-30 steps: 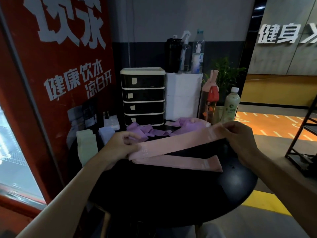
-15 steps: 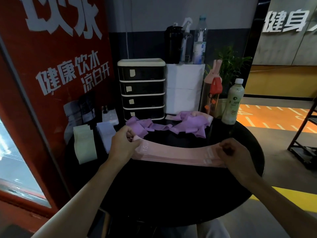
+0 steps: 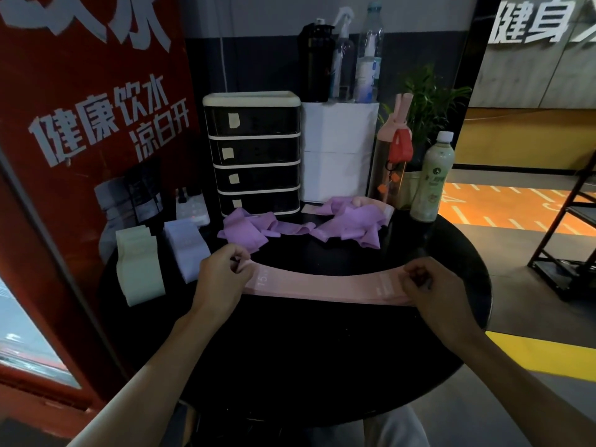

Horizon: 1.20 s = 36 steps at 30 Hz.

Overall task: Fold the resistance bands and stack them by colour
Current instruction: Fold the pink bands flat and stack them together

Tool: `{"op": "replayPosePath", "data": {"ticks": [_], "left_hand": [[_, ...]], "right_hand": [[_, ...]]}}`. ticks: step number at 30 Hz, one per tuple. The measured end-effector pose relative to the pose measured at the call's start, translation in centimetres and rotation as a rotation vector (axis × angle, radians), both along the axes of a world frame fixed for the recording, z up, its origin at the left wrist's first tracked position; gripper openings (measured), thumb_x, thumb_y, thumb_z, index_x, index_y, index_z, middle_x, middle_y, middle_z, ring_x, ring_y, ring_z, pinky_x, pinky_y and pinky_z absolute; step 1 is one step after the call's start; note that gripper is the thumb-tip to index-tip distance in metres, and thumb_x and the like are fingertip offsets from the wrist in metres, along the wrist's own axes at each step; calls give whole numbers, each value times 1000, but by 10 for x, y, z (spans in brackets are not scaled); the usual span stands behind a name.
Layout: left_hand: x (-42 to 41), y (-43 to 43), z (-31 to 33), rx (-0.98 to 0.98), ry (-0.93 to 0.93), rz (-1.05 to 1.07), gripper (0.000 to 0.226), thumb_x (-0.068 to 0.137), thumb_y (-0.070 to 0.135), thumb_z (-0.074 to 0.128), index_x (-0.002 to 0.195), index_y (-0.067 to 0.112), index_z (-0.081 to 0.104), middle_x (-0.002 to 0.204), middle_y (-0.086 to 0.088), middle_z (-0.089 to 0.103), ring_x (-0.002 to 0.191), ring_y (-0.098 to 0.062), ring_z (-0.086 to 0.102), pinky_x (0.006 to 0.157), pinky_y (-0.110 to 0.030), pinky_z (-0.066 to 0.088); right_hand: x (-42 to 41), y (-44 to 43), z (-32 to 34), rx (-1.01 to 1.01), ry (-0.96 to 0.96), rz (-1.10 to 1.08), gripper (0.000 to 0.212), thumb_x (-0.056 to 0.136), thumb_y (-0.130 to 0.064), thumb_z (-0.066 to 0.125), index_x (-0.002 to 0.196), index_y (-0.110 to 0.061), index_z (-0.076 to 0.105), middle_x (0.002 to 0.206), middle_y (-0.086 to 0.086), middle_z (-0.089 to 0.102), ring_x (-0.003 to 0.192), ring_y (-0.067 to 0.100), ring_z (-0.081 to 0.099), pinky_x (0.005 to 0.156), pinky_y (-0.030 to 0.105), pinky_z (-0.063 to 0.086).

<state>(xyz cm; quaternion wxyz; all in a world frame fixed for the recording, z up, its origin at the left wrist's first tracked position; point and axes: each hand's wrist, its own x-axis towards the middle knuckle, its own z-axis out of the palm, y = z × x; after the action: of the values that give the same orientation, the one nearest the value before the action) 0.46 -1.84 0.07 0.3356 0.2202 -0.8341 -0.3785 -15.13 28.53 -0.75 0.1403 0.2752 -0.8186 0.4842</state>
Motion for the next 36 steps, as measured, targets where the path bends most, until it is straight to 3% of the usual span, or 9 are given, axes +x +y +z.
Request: {"op": "replayPosePath", "data": {"ticks": [3, 9, 17, 25, 28, 31, 36], "left_hand": [[0, 1, -4, -38, 16, -1, 16, 85, 0, 70, 82, 14, 63, 78, -4, 63, 72, -16, 58, 64, -23, 45], [-2, -1, -7, -109, 41, 10, 15, 84, -1, 70, 83, 13, 63, 82, -1, 62, 73, -13, 57, 64, -20, 43], [-3, 0, -7, -173, 52, -3, 23, 81, -8, 69, 75, 11, 60, 84, -3, 58, 70, -13, 52, 61, -13, 40], [-6, 0, -6, -261, -22, -12, 25, 81, -11, 66, 74, 12, 58, 88, 4, 48, 66, -8, 46, 65, -9, 39], [-6, -1, -9, -320, -44, 16, 22, 81, -7, 67, 77, 13, 61, 94, 1, 52, 79, -16, 52, 71, -12, 38], [-11, 11, -5, -530, -38, 40, 14, 79, 3, 72, 81, 15, 65, 93, 0, 60, 88, -25, 55, 79, -32, 39], [-47, 65, 10, -512, -61, -203, 8, 86, 26, 68, 91, 20, 68, 98, 7, 64, 94, -19, 58, 86, -41, 44]], "right_hand": [[-2, 1, -1, -7, -4, -10, 12, 86, -3, 68, 94, -12, 66, 85, -4, 64, 76, -8, 56, 65, 6, 42], [-5, 1, -3, 18, 1, -28, 12, 85, -6, 69, 93, -14, 67, 88, 1, 65, 79, 3, 58, 66, 7, 42], [-1, -2, -1, 46, 8, -32, 13, 86, -5, 68, 92, -16, 65, 85, -3, 63, 78, 1, 57, 65, 14, 40], [-5, 0, -1, 211, -63, -28, 13, 84, -8, 70, 89, -18, 65, 94, 1, 57, 83, 11, 57, 67, 13, 39], [-4, 0, 0, 227, -85, -25, 11, 85, -8, 69, 89, -18, 65, 96, 1, 56, 83, 9, 56, 66, 13, 39], [-3, 0, 2, 224, -84, -26, 12, 86, -8, 69, 91, -18, 66, 98, 1, 56, 82, 6, 54, 66, 12, 38], [-2, -1, 5, 205, -101, -31, 11, 87, -8, 68, 91, -18, 66, 98, 0, 55, 81, 5, 53, 63, 11, 40]]}}
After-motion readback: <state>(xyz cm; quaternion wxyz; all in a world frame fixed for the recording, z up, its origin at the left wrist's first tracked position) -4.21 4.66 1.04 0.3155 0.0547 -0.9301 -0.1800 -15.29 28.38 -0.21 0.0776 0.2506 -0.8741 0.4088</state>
